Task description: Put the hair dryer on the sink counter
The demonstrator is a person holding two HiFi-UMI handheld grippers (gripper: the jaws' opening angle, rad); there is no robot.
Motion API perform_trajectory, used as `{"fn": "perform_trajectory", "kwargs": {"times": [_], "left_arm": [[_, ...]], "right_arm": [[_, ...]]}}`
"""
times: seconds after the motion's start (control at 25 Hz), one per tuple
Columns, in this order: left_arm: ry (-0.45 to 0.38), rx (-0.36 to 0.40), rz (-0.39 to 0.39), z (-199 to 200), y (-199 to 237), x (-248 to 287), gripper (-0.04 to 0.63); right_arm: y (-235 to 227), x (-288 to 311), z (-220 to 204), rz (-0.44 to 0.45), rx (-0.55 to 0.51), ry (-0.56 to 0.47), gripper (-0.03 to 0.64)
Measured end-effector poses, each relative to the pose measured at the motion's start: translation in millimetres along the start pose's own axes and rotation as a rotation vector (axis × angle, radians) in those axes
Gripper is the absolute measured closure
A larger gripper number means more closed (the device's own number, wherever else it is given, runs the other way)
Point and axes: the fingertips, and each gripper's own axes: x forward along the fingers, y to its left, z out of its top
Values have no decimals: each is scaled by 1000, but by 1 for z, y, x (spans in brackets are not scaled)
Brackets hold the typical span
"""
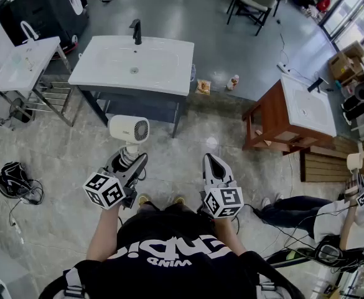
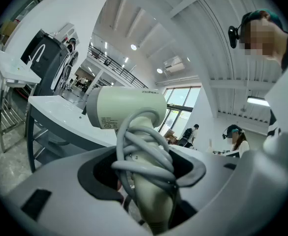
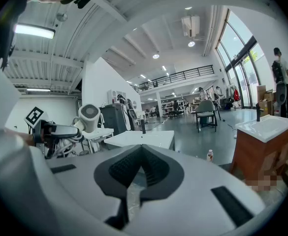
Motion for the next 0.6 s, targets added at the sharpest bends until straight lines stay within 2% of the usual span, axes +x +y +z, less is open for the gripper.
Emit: {"fn": "perform_trajectory", "kwargs": {"times": [0.24, 0.6], "left_arm": [[9, 0, -6, -1, 1, 1, 310], [38, 9, -21, 3, 19, -1, 310]], "right_arm": [[2, -1, -5, -8, -1, 2, 603], [21, 9, -11, -7, 52, 12, 603]]}}
